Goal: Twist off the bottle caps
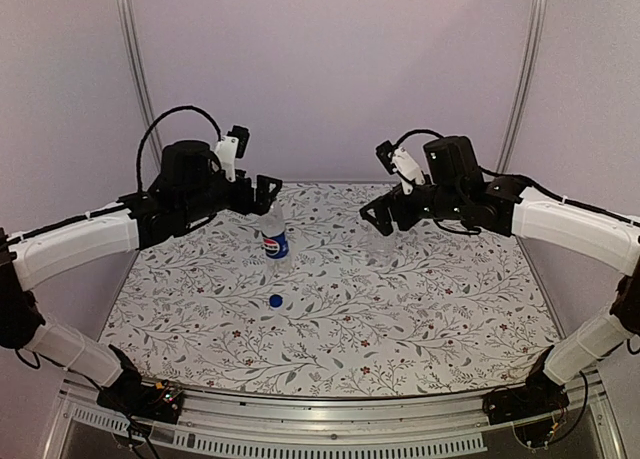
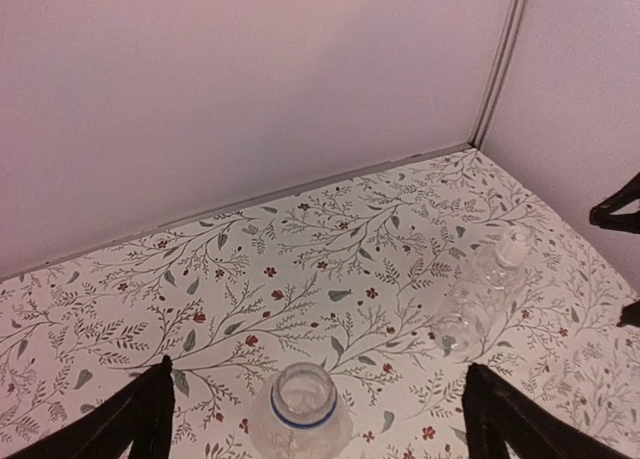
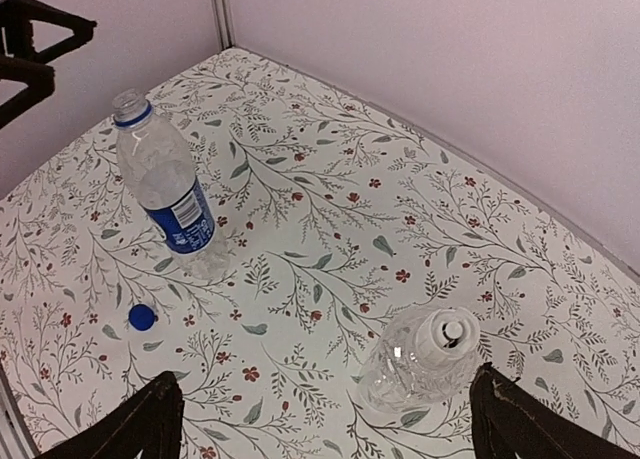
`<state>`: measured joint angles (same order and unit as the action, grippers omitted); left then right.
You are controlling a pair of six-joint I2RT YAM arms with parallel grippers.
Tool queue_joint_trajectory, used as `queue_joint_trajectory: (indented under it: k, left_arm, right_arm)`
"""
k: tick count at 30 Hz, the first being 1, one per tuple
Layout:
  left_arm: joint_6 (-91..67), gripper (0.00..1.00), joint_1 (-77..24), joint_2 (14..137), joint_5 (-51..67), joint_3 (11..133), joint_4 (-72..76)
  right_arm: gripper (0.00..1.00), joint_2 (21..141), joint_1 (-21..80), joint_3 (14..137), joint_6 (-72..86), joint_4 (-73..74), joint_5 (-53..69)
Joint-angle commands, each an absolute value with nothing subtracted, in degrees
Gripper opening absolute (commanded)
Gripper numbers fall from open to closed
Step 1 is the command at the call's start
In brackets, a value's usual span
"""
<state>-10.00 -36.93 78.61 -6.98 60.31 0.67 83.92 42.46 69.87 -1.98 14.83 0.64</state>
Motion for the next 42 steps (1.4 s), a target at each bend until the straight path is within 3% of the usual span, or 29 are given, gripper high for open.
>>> queue_joint_trajectory:
  k: [1,17,37,42]
  left_arm:
    - [-11.46,1.00,-36.27,72.86,-4.84,56.88,4.80]
    - [-14.43,1.00,-36.26,65.92,-3.27,51.52,4.96]
    - [-14.98,1.00,-36.28,65.21,-3.41,50.54,4.92]
    - [-16.64,1.00,-36.32,65.15,-4.77,51.28,4.31]
  right_arm:
    - [0.97,87.24,40.74,75.07,-0.27,16.91,-8.78]
    - [0.82,101.72,35.59,86.45,1.76,22.18,-5.03]
    - [0.45,105.88,34.71,87.02,1.87,23.77,-1.87]
    - [0.30,105.22,34.71,87.27,1.16,24.49,-1.79]
